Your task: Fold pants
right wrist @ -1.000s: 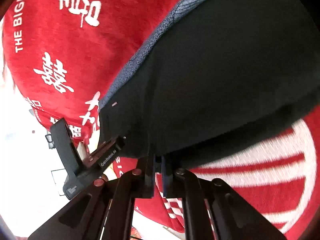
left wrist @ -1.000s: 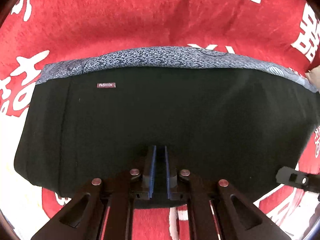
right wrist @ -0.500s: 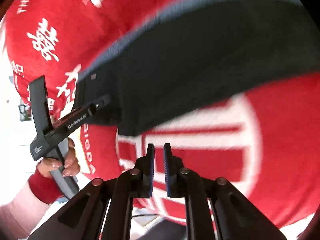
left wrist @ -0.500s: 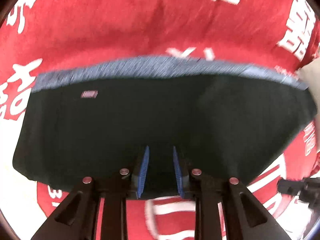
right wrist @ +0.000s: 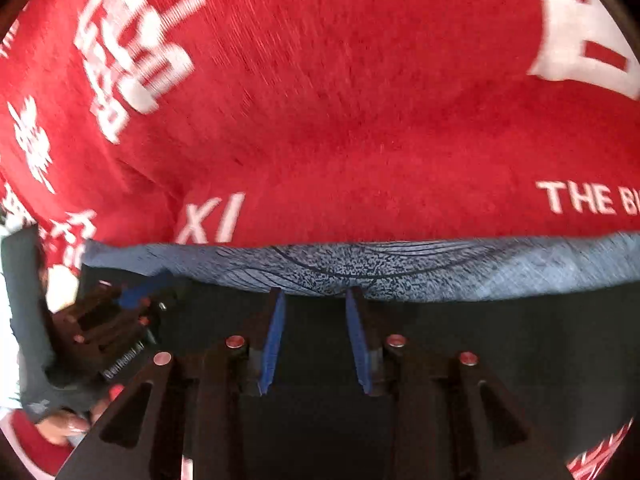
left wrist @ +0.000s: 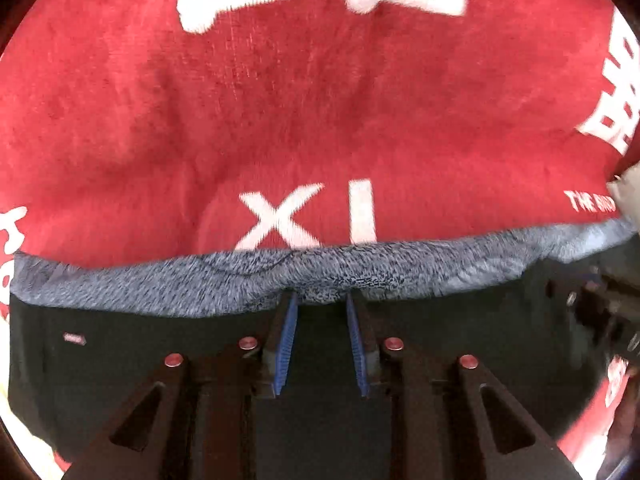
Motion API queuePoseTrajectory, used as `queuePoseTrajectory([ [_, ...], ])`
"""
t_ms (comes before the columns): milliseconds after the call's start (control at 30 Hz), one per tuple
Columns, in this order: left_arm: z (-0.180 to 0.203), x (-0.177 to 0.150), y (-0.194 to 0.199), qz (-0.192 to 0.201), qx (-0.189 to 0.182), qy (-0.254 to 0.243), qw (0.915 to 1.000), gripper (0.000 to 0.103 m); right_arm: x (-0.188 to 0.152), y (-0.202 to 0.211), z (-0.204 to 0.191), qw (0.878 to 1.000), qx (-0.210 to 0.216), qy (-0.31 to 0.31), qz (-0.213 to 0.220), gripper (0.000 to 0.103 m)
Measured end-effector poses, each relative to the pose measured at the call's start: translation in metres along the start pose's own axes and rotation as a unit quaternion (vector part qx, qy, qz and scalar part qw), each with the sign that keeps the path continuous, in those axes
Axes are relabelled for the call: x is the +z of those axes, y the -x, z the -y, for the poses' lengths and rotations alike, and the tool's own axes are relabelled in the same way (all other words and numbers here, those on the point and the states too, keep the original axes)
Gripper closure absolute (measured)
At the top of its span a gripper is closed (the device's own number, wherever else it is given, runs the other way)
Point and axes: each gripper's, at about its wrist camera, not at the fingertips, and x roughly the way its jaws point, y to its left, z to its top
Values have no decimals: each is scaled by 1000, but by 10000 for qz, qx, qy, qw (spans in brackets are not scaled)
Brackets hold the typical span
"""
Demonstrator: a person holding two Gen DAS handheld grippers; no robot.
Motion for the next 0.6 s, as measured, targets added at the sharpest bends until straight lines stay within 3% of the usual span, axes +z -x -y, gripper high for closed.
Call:
queuePoseTrajectory([
  [67, -8, 6, -10, 35, 121, 274, 9995, 47, 2, -5, 9, 9999, -58, 7, 111, 94],
  [100, -14, 9, -14, 33, 73, 423, 9991, 46, 4, -3, 17, 9998, -98, -24, 197, 99],
  [167, -21, 11, -17, 19, -21, 545, 9985, 46, 11, 4, 39, 9989, -270, -219, 315, 98],
  [267, -21, 15, -12, -14, 155, 452, 9989, 46, 22, 17, 83, 9958, -499, -657, 387, 98],
  [367, -15, 9, 17, 71, 92, 326, 9994, 46, 20, 46, 117, 9910, -758, -1015, 432, 91],
  [500, 8, -23, 45, 13, -87, 0, 10000, 46, -12, 91, 134, 9893, -668, -1207, 484, 70],
  [600, 25, -56, 37, -347, -188, -126, 9991, 46, -39, 98, 134, 9904, -599, -1198, 336, 69],
])
